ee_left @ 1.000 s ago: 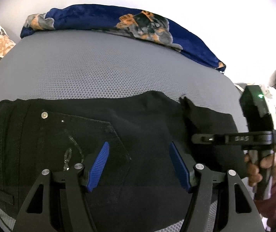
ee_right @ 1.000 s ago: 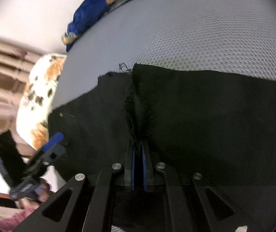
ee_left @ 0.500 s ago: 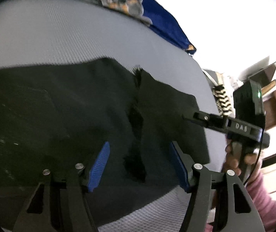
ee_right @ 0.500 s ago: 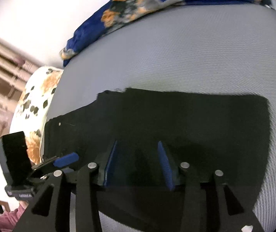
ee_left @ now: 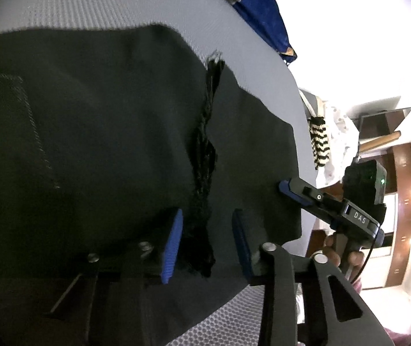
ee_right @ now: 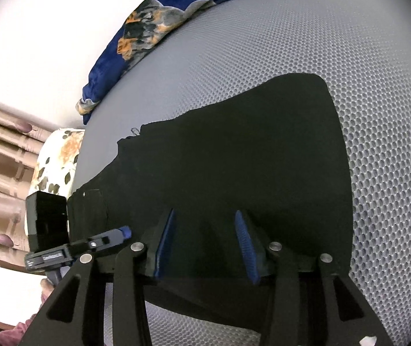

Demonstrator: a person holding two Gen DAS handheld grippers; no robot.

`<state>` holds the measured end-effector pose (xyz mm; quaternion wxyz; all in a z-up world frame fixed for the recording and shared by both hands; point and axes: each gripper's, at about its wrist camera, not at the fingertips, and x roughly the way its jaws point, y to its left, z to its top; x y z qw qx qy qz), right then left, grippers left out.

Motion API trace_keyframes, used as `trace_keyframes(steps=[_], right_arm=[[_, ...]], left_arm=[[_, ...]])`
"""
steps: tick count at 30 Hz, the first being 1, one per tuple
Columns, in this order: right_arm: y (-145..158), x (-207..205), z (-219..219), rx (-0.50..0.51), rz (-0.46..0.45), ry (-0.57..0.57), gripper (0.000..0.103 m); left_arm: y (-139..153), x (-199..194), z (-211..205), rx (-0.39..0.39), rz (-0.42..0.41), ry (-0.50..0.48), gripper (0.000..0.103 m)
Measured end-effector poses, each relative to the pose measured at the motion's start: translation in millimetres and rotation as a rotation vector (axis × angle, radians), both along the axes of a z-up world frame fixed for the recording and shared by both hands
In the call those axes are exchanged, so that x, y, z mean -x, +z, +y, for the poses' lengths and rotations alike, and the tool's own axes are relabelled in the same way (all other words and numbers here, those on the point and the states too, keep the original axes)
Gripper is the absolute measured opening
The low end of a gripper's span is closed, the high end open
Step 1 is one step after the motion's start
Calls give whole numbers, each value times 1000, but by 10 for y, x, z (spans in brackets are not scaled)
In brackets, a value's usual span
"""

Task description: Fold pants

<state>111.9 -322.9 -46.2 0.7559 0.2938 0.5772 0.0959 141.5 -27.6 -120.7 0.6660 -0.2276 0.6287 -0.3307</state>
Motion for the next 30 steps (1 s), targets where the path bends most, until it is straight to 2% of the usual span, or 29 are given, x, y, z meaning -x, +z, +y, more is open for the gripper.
trace_keyframes(steps=[5, 7, 10, 12, 19, 22, 24, 27, 30], right_arm=[[-31, 24, -31, -7, -1, -2, 41], [-57, 28, -49, -14, 2, -7, 41], [-86, 28, -66, -21, 6, -12, 41], [-92, 24, -68, -22, 7, -11, 41], [-103, 3, -71, -24, 8, -7, 41], [-93, 0, -66, -18, 9, -4, 41], [-75, -4, -54, -9, 8, 0, 42], [-36, -8, -38, 13, 1, 10, 42], [8, 0, -26, 13, -10, 15, 42]], left_arm=[[-38, -42, -181, 42, 27, -13, 35], [-45, 2, -265, 49, 43, -43, 23], [-57, 109, -348, 47, 54, -81, 17], [-54, 125, -383, 22, 28, -86, 15], [-31, 56, -358, 17, 15, -60, 15], [61, 91, -380, 8, -34, -59, 8], [175, 134, -401, -17, -87, -74, 8], [358, 206, -364, -8, -144, -83, 8], [465, 244, -267, -7, -160, -79, 8]])
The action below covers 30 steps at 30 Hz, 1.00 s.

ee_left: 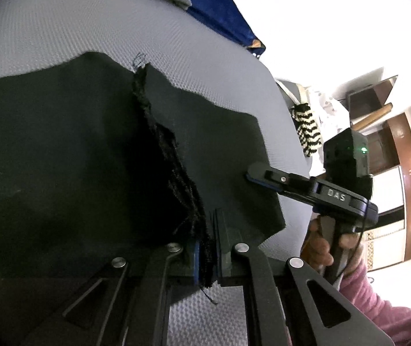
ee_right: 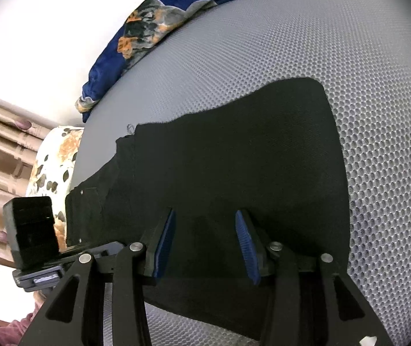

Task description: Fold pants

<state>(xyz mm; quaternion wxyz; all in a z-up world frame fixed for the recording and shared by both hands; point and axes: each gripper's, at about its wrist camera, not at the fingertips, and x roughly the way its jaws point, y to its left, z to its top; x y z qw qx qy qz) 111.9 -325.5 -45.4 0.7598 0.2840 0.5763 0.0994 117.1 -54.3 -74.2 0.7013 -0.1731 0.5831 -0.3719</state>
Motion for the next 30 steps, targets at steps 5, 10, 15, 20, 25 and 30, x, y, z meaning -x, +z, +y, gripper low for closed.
trace_keyframes(steps=[5, 10, 15, 20, 25, 30], right_arm=[[23, 12, 94, 46, -10, 32, 45], [-105, 34, 182, 56, 13, 40, 44], [-90, 38, 236, 91, 8, 66, 44], [81, -19, 270, 211, -46, 79, 45], [217, -199, 183, 360, -101, 66, 45], [145, -416, 74, 410, -81, 50, 45]], left_arm=[[-168, 28, 120, -93, 31, 4, 8], [-372, 51, 144, -124, 59, 12, 8], [-246, 127, 40, -224, -43, -44, 12], [-18, 215, -18, -391, -219, -66, 23], [219, 64, -19, -408, -358, 23, 53], [235, -211, -201, -373, -399, 53, 55]])
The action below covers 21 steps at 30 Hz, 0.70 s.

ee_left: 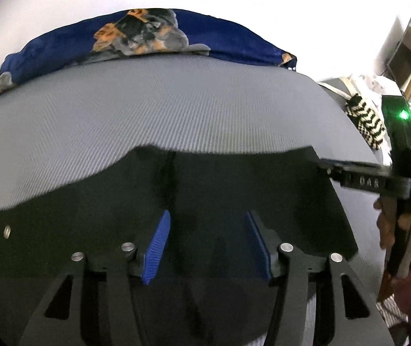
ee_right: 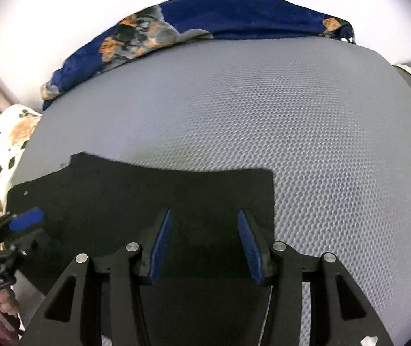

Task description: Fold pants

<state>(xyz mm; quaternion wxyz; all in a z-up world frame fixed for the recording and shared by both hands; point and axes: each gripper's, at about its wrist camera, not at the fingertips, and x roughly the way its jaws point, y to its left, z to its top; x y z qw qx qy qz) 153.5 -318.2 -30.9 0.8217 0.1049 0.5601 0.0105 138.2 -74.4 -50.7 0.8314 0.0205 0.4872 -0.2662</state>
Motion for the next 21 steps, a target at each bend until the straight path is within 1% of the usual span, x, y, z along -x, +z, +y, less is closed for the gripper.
trace_keyframes(steps=[3, 4, 7, 9, 10, 16, 21], right_arm=[[-61, -100, -23, 4, 11, 4, 44], [-78, -103, -27, 6, 19, 3, 44], [-135, -103, -28, 4, 25, 1, 44], [-141, -85, -6, 15, 19, 8, 44], [-149, -78, 4, 23, 17, 14, 44], [-157, -72, 9, 23, 19, 14, 44], [-176, 7, 48, 5, 42, 10, 44]], left_arm=[[-126, -165, -152, -49, 6, -6, 55], [-218, -232, -214, -85, 28, 2, 55], [-421, -272, -240, -131, 75, 15, 54], [-429, -237, -265, -147, 36, 4, 54], [-433, -224, -269, -154, 31, 1, 54], [-440, -270, -249, -148, 39, 13, 54], [-411, -190, -254, -154, 39, 9, 54]])
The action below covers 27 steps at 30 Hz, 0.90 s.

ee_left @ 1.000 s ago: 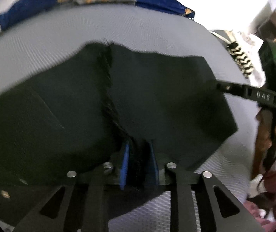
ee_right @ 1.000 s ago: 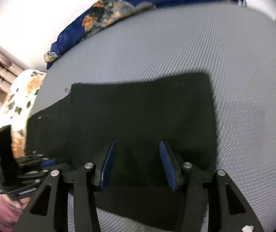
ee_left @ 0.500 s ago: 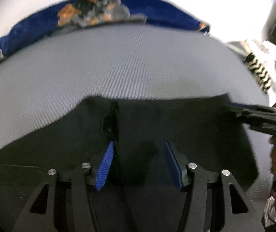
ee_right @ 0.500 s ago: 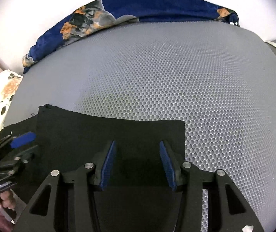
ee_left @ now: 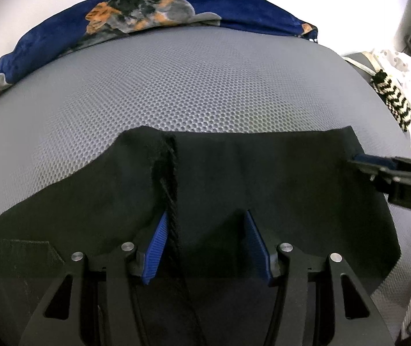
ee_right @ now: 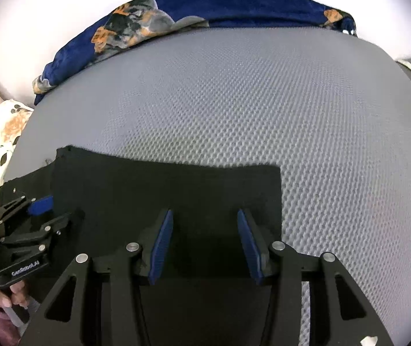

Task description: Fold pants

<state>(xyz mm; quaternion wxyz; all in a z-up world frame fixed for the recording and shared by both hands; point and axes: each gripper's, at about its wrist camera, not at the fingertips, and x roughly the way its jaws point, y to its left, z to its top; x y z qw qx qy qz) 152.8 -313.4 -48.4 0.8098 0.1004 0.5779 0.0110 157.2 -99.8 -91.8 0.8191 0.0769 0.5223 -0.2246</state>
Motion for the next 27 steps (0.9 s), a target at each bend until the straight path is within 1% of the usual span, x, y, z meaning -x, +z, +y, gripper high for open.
trace_keyframes(steps=[4, 8, 9, 13, 16, 20, 27], right_arm=[[-6, 103, 79, 15, 6, 13, 44], [14, 215, 120, 1, 16, 11, 44], [17, 244, 141, -3, 18, 12, 46], [30, 353, 233, -39, 27, 15, 46], [37, 420, 325, -48, 32, 28, 46], [43, 491, 463, -66, 38, 52, 46], [41, 554, 783, -95, 49, 111, 46]], left_arm=[[27, 60, 35, 12, 10, 6, 55], [86, 135, 109, 36, 21, 28, 55], [101, 160, 123, 36, 18, 33, 55], [190, 277, 194, 25, -11, 51, 55], [241, 351, 247, 9, -31, 62, 55], [309, 447, 389, 13, -48, 96, 55], [348, 577, 701, 36, -40, 161, 55]])
